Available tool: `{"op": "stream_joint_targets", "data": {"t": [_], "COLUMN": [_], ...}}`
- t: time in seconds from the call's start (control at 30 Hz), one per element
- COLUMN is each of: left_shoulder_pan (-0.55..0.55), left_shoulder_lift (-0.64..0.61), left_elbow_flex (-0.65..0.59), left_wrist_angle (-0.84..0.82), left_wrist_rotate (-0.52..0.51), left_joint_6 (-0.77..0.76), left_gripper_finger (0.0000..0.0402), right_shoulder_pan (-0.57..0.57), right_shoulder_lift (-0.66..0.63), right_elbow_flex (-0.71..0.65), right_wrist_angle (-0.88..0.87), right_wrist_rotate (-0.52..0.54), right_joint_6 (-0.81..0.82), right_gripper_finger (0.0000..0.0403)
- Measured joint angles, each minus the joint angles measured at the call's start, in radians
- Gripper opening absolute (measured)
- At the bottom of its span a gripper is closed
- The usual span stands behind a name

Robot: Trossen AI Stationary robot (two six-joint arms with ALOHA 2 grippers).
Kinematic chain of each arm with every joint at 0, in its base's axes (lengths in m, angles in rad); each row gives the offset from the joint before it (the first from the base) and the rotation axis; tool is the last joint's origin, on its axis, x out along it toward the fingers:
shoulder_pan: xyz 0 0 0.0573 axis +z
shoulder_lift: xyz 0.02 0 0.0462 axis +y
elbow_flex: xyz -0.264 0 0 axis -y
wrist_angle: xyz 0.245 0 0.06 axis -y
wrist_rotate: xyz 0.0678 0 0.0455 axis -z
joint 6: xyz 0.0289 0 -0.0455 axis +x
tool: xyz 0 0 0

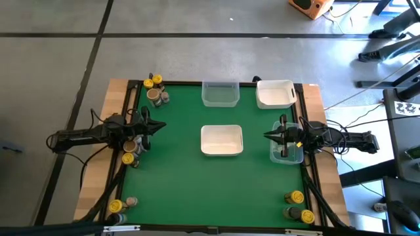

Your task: Sort spices by type

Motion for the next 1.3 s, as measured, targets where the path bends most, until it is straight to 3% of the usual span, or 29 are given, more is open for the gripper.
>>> {"op": "stream_joint_targets", "data": {"t": [0.37,0.5,0.67,0.83,1.03,1.13,1.3], "left_shoulder_pan": [0.0,0.0,0.0,0.0,0.002,0.002,0.002], "left_shoulder_lift": [0.0,0.0,0.0,0.0,0.002,0.016,0.075], "left_elbow_flex": [0.0,0.0,0.0,0.001,0.001,0.001,0.0], "left_wrist_angle": [0.0,0.011,0.124,0.253,0.353,0.379,0.423], "left_wrist_rotate": [0.0,0.0,0.0,-0.001,-0.029,-0.032,-0.032], "left_joint_6": [0.0,0.006,0.013,-0.09,-0.079,-0.061,0.049], "left_gripper_finger": [0.0,0.0,0.0,0.0,0.0,0.0,0.0], "right_shoulder_pan": [0.0,0.0,0.0,0.0,0.0,0.0,0.001], "right_shoulder_lift": [0.0,0.0,0.0,0.0,0.0,0.009,0.065], "right_elbow_flex": [0.0,-0.001,-0.001,-0.001,-0.001,0.001,0.095], "right_wrist_angle": [0.002,0.036,0.036,0.119,0.298,0.385,0.284], "right_wrist_rotate": [0.0,0.001,-0.001,-0.05,-0.056,-0.129,-0.179], "right_joint_6": [-0.008,-0.195,-0.207,-0.043,0.372,0.403,0.499], "right_gripper_finger": [0.004,0.004,0.004,0.004,0.004,0.004,0.004]}}
